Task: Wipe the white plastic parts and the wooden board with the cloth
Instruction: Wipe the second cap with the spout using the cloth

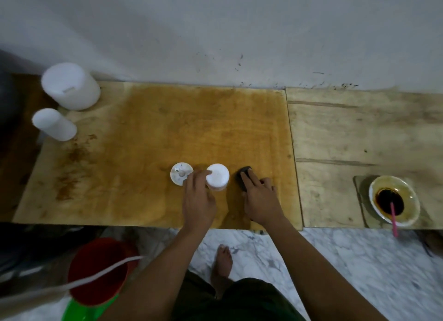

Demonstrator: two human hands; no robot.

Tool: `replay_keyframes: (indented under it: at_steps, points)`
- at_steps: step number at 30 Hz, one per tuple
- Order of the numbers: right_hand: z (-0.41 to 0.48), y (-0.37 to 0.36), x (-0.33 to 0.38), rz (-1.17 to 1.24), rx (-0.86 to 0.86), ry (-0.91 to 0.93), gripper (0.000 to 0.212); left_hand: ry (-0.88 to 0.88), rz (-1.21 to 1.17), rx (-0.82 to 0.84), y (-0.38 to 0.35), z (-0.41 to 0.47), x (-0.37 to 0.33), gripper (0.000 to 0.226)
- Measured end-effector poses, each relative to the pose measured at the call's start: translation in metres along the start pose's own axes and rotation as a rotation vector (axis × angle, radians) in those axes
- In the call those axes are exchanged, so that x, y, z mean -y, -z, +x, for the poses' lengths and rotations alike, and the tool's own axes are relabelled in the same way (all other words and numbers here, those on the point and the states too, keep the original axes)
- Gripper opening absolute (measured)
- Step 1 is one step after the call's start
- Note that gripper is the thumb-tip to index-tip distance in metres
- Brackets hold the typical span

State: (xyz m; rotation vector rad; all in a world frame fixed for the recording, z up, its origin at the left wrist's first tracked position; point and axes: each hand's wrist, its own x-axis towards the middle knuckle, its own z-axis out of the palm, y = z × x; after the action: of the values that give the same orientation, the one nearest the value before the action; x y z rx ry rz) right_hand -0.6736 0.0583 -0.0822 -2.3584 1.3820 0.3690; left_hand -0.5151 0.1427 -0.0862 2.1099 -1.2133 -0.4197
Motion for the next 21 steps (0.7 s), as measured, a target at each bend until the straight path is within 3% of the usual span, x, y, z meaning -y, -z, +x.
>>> replay_keyframes:
  at_steps: [3, 5, 10, 12, 17, 21]
  points:
    - [0.001, -0.002, -0.001, 0.002, -0.029, -0.005, 0.06, 0.198, -0.022, -0.123, 0.011, -0.011, 0.012, 0.045]
    - [0.003, -0.002, 0.0, 0.021, -0.047, -0.014, 0.057, 0.357, -0.054, -0.173, 0.017, -0.009, 0.02, 0.047]
    - [0.004, -0.006, 0.002, 0.081, -0.057, -0.015, 0.052, 0.465, -0.029, -0.104, 0.02, 0.016, 0.037, 0.105]
    - [0.006, -0.005, 0.0, 0.156, -0.072, -0.029, 0.048, 0.47, 0.026, -0.041, 0.017, 0.024, 0.044, 0.114]
    - [0.004, 0.001, 0.0, 0.394, -0.203, -0.099, 0.035, 0.397, 0.124, -0.064, 0.012, 0.031, 0.059, 0.083]
    - [0.001, 0.009, -0.003, 0.482, -0.253, -0.168, 0.027, 0.402, 0.006, -0.122, 0.021, 0.03, 0.06, 0.072]
